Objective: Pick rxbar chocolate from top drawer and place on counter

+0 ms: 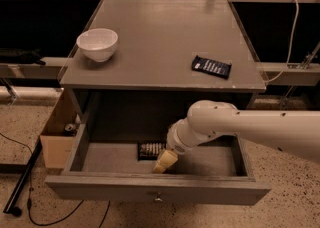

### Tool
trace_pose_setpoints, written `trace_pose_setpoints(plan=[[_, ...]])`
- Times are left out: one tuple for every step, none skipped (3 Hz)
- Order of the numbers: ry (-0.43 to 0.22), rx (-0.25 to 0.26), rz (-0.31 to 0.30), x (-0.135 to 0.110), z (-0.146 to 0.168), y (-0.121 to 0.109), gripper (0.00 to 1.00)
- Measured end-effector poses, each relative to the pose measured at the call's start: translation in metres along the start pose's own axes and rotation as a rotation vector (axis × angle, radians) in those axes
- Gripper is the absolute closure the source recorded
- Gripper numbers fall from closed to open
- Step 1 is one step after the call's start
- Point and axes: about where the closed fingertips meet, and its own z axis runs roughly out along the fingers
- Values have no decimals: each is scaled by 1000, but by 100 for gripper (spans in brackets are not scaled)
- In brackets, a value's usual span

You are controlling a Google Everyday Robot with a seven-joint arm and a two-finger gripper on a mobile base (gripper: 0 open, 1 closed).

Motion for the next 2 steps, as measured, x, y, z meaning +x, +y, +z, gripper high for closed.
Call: trace_pose_setpoints(plan=[[12, -4, -6, 1, 8, 0, 0], [13, -4, -6, 1, 8, 0, 17]])
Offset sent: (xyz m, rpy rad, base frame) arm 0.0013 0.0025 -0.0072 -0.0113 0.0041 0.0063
